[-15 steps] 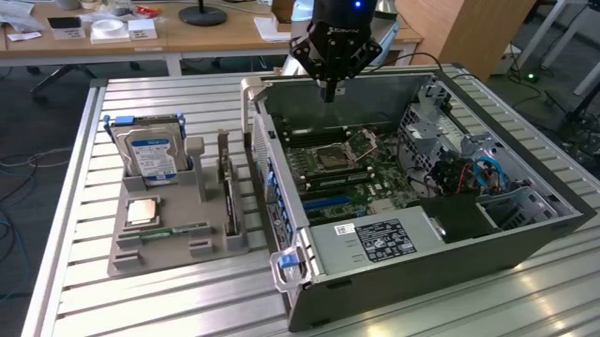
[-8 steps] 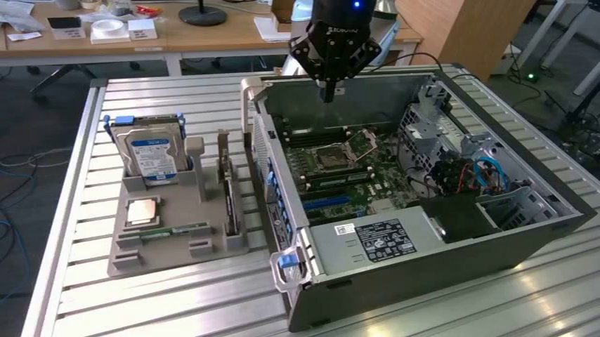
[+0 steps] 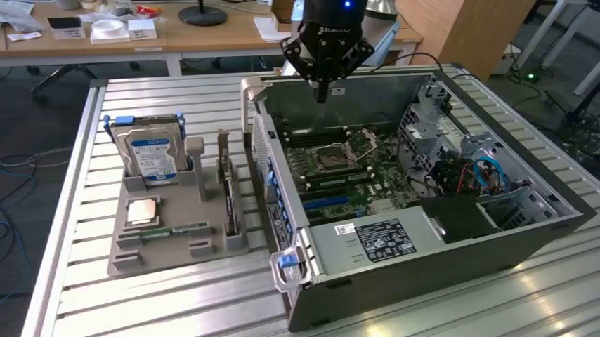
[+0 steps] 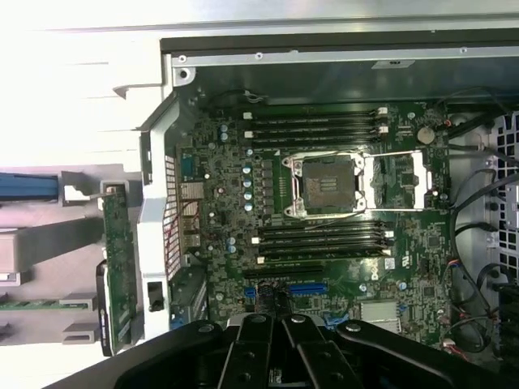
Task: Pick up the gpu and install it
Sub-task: 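Reach for the gpu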
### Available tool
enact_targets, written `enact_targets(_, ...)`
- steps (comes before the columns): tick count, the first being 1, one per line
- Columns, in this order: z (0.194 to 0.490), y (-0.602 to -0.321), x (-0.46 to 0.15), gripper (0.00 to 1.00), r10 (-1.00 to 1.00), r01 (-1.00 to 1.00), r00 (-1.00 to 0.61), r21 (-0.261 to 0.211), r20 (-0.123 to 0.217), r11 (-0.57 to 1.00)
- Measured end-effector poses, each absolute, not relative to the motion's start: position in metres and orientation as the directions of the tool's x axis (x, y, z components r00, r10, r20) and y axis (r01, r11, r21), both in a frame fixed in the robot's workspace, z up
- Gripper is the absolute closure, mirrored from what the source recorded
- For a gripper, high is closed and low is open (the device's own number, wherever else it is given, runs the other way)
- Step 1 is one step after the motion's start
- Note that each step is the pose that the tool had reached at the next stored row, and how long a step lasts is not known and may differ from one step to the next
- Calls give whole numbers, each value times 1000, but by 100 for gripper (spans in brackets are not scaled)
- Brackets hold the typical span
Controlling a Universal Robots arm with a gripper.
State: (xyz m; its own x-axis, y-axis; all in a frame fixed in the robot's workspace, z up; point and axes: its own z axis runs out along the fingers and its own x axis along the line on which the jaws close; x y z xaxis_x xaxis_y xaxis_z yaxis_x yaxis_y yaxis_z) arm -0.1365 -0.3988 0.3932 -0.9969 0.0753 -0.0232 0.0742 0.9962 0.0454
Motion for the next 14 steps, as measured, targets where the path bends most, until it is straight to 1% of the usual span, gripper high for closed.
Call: enact_targets(14, 393, -399, -159, 89, 75, 74, -997, 45, -23, 996)
